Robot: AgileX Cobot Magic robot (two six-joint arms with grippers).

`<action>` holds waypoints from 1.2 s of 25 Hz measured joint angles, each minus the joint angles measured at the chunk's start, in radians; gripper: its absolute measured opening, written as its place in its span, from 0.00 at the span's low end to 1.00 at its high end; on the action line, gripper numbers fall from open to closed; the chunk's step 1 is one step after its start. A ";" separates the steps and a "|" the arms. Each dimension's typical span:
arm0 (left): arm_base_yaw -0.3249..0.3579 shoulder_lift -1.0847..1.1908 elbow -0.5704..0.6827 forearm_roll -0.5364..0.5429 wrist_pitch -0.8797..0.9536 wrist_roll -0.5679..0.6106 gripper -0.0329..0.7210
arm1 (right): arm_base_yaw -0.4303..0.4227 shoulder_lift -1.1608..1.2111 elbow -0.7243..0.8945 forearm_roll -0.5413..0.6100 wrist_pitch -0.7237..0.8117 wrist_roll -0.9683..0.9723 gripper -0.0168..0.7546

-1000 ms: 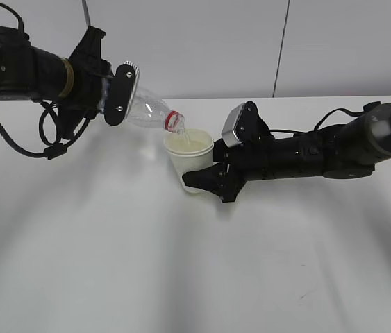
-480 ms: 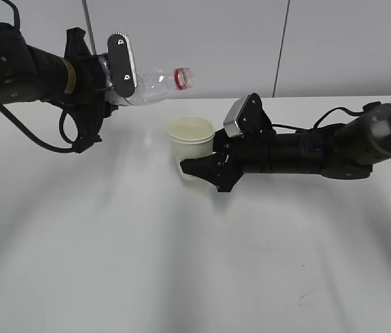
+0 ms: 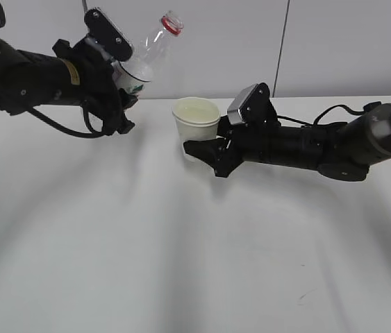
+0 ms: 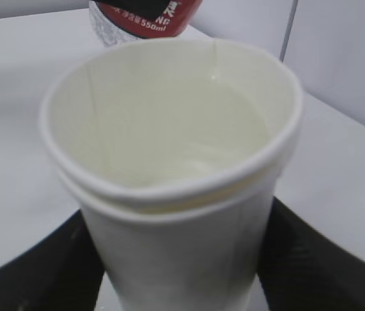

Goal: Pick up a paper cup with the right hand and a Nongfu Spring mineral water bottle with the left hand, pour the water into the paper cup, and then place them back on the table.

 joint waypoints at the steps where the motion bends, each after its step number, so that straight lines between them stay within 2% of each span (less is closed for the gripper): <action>1: 0.000 -0.001 0.022 -0.024 -0.044 0.000 0.53 | 0.000 0.000 0.000 0.017 0.000 -0.022 0.66; 14: 0.000 -0.001 0.299 -0.286 -0.539 -0.069 0.53 | -0.056 0.000 0.000 0.177 0.000 -0.077 0.66; 20: 0.000 0.010 0.407 -0.316 -0.764 -0.117 0.53 | -0.078 0.012 0.000 0.209 -0.002 -0.081 0.66; 30: 0.000 0.111 0.416 -0.315 -0.919 -0.195 0.53 | -0.086 0.075 0.000 0.256 0.007 -0.137 0.66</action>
